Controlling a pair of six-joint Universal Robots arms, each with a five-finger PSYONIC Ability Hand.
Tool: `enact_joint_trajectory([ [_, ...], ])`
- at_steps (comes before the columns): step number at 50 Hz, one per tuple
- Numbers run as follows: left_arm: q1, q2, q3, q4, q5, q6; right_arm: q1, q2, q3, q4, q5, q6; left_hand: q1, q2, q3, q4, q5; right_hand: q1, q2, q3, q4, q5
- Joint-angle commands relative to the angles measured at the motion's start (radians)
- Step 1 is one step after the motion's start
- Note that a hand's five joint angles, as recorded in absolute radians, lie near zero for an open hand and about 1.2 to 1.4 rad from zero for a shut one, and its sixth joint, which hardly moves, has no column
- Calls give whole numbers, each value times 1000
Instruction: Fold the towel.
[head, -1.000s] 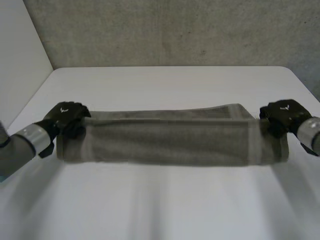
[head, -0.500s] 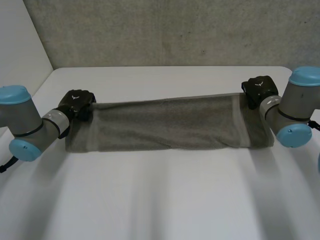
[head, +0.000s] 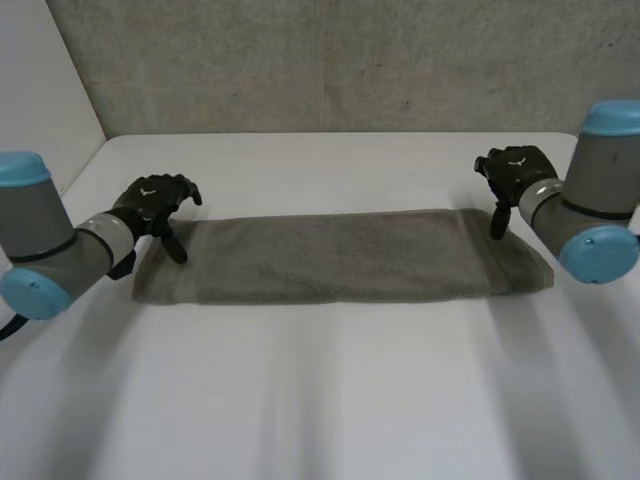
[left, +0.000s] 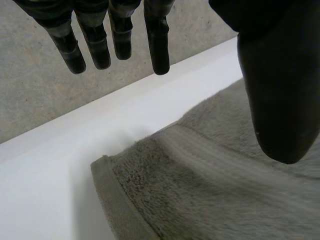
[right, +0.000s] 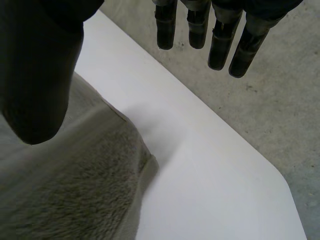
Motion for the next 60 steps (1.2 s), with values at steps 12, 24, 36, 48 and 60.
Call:
enact_joint_trajectory([
  [12, -1, 339, -385, -11, -58, -1, -22, -425, 579, -17, -134, -30, -32, -31, -35, -36, -6, -55, -64, -65, -77, -51],
  [24, -16, 325, -509, 165, -138, -67, -115, -317, 737, -282, -132, -125, -65, -63, -67, -69, -38, 160, 151, 150, 138, 164],
  [36, -1, 342, -567, 260, -133, -69, -148, -246, 742, -415, -140, -137, -65, -63, -67, -69, -38, 325, 315, 315, 303, 329],
  [48, -1, 329, -569, 266, -130, -69, -152, -192, 725, -450, -178, -134, -68, -66, -70, -72, -41, 767, 758, 757, 745, 771],
  [60, -1, 323, -569, 276, -130, -69, -226, -194, 665, -416, -166, -139, -71, -69, -73, -75, -44, 1158, 1148, 1147, 1136, 1161],
])
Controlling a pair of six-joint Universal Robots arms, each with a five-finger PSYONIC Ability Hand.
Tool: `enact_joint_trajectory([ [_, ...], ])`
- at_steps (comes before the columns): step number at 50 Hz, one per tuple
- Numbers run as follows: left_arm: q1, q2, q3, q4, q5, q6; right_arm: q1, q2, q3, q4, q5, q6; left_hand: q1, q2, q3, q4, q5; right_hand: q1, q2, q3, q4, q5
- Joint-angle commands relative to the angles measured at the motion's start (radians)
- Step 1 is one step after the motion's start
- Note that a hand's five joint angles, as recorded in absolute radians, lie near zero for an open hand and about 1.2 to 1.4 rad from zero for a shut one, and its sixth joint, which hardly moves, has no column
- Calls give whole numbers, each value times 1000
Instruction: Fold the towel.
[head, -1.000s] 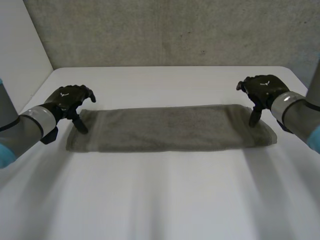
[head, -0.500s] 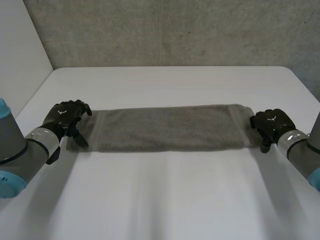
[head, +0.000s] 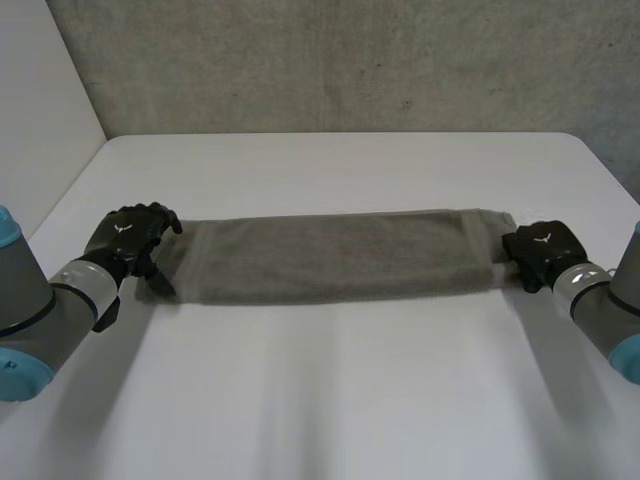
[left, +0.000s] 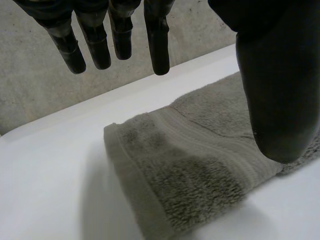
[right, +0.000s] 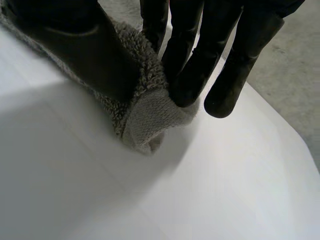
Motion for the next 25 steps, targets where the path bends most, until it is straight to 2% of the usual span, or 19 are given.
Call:
enact_joint_trajectory([
  [1, 1, -2, 0, 6, 0, 0, -71, -8, -52, 52, 18, -6, -66, -66, -73, -74, -44, 85, 71, 69, 54, 67],
  [6, 3, -2, -1, 12, 0, 0, -189, -6, -113, 163, 40, -67, -66, -66, -73, -74, -44, 85, 71, 69, 54, 67],
  [7, 3, 0, -1, 12, 0, 0, -233, -5, -136, 187, 79, -102, -66, -66, -73, -74, -44, 85, 71, 69, 54, 67],
  [8, 3, 0, -1, 12, 0, 0, -234, -5, -136, 188, 79, -102, -66, -66, -73, -74, -44, 85, 71, 69, 54, 67],
  [10, 1, 0, -1, 12, -2, 0, -296, -8, -167, 197, 178, -176, -66, -66, -73, -74, -44, 85, 71, 69, 54, 67],
  [11, 1, 0, -1, 12, -2, 0, -296, -8, -167, 197, 179, -176, -66, -66, -73, -74, -44, 85, 71, 69, 54, 67],
  [13, 1, 0, -1, 14, -2, 1, -298, -13, -184, 172, 247, -190, -66, -66, -73, -74, -44, 85, 71, 69, 54, 67],
  [16, 1, 0, -1, 14, -2, 0, -286, -23, -179, 157, 252, -184, -69, -69, -76, -77, -47, 85, 71, 69, 54, 67],
  [18, 1, 1, -1, 14, -3, 0, -202, -80, -155, 137, 254, -161, -66, -66, -73, -74, -44, 85, 71, 69, 54, 67],
  [19, 1, 1, -1, 14, -3, 0, -201, -80, -155, 137, 254, -161, -69, -69, -76, -77, -47, 85, 71, 69, 54, 67],
  [21, 1, 1, -1, 14, -3, 0, -29, -137, -147, 128, 252, -110, -69, -69, -76, -77, -47, 85, 71, 69, 54, 67],
  [22, 1, 1, -1, 14, -3, 0, -28, -137, -147, 128, 252, -110, -69, -69, -76, -77, -47, 85, 71, 69, 54, 67],
  [23, 1, 1, -1, 14, -3, 0, 65, -149, -155, 117, 252, -78, -66, -66, -73, -74, -44, 85, 71, 69, 54, 67],
  [24, 1, 3, -1, 14, -3, 0, 66, -149, -155, 117, 252, -78, -69, -69, -76, -77, -47, 85, 71, 69, 54, 67],
  [25, 1, 3, -1, 14, -3, 0, 169, -155, -164, 103, 252, -44, -69, -69, -76, -77, -47, 85, 71, 69, 54, 67],
])
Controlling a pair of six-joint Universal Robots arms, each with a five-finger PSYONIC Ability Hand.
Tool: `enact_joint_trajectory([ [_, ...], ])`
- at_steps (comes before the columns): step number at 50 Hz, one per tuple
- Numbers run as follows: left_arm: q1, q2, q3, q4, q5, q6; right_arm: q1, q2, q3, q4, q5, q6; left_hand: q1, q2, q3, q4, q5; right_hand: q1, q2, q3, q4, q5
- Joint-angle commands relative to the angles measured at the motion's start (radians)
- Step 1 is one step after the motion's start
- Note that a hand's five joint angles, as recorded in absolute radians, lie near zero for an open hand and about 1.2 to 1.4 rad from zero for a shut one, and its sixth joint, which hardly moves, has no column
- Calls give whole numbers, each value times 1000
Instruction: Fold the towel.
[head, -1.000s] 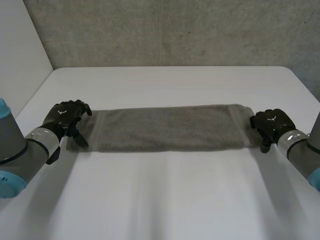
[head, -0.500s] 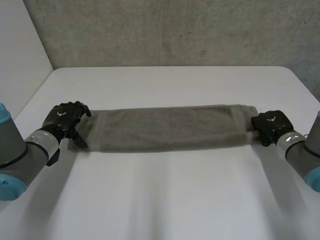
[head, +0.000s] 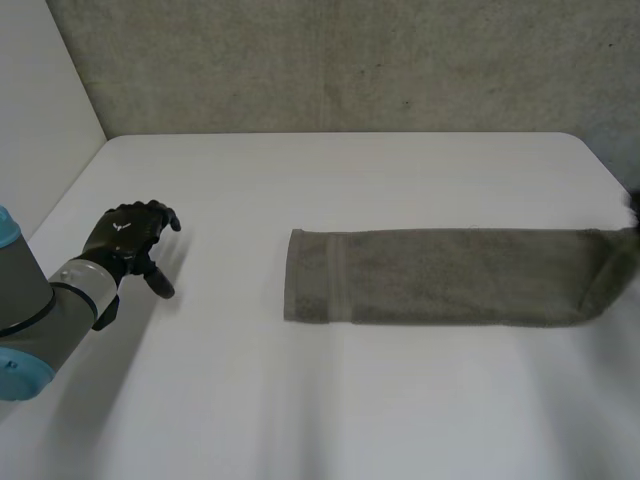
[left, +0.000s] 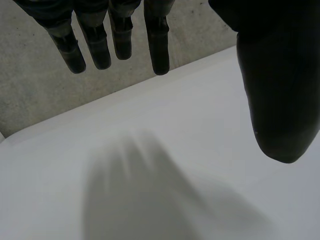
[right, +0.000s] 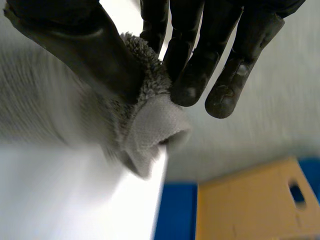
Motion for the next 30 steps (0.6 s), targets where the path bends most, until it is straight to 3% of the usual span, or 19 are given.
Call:
enact_joint_trajectory([
  [1, 0, 2, -1, 0, 0, 0, 428, -57, -17, -58, -7, 127, -63, -67, -76, -73, -47, 74, 71, 49, 53, 62],
  [2, 0, 2, -2, 0, 0, 0, 429, -57, -18, -59, -7, 128, -63, -67, -76, -73, -47, 74, 71, 49, 53, 62],
  [4, 0, 2, -2, 0, 0, 0, 614, -37, -30, -103, -12, 132, -63, -67, -76, -73, -47, 74, 71, 49, 53, 62],
  [5, 0, 2, -6, 0, 0, 0, 615, -37, -30, -103, -12, 132, -63, -67, -76, -73, -47, 74, 71, 49, 53, 62],
  [7, 0, 3, -9, 1, 0, 0, 744, 33, -34, -154, -29, 129, -63, -67, -76, -73, -47, 74, 71, 49, 53, 62],
  [10, 0, 5, -11, 1, 0, 0, 774, 70, -39, -163, -40, 119, -63, -67, -76, -73, -47, 20, 16, -5, -2, 7],
  [12, -2, 6, -12, 1, 0, 0, 799, 121, -47, -160, -55, 90, -63, -67, -76, -73, -47, -988, -992, -1013, -1010, -1001],
  [13, -2, 6, -12, 1, 1, 0, 799, 121, -47, -160, -55, 89, -63, -67, -76, -73, -47, -993, -997, -1018, -1015, -1006],
  [14, -2, 6, -12, 1, 1, 0, 796, 134, -50, -155, -46, 70, -63, -67, -76, -73, -47, -1147, -1151, -1172, -1169, -1160],
  [21, -12, -1, -12, 1, 4, 1, 700, 118, -11, -97, -33, 40, -61, -64, -73, -70, -44, -1147, -1151, -1172, -1169, -1160],
  [30, -58, -1, -23, 1, 6, 4, 508, -20, 198, -97, -79, 103, -61, -64, -73, -70, -44, -1147, -1151, -1172, -1169, -1160],
])
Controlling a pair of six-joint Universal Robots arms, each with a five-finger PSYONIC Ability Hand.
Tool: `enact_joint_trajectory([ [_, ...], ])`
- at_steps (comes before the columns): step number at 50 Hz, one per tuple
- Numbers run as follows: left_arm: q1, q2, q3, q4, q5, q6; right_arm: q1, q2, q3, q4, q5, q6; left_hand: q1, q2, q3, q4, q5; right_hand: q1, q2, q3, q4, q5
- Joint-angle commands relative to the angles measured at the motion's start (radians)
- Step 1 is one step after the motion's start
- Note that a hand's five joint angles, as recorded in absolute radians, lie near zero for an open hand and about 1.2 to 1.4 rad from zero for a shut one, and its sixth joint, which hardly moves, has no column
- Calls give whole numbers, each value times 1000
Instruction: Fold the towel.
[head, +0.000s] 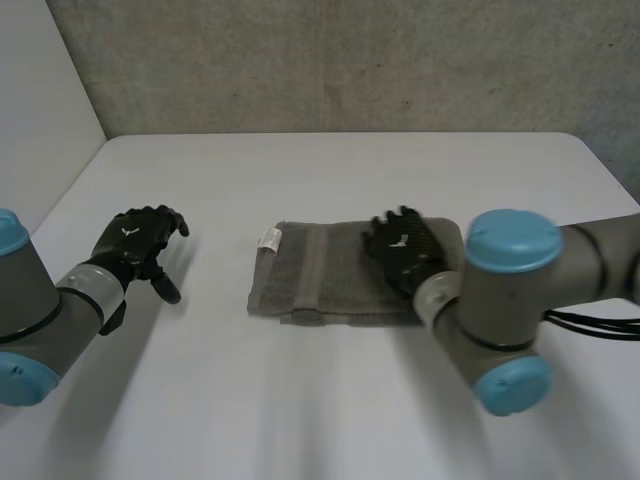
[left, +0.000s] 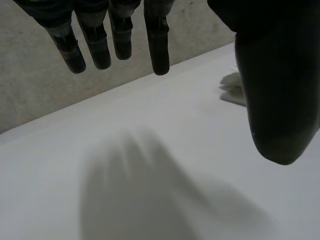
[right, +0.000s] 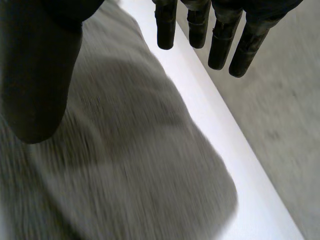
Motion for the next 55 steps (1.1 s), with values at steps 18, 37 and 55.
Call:
enact_joint_trajectory([
  [18, -188, -23, -20, 20, 14, 15, -288, -139, 349, -160, -241, 226, -51, -55, -64, -60, -36, 443, 436, 435, 424, 447],
  [37, -191, -58, -12, 58, 17, 17, -278, -142, 360, -178, -238, 260, -22, -25, -35, -31, -6, 440, 433, 432, 421, 444],
  [55, -287, -158, 97, 104, 15, 17, -269, -133, 385, -265, -235, 284, 34, 31, 21, 25, 50, 528, 520, 520, 509, 532],
])
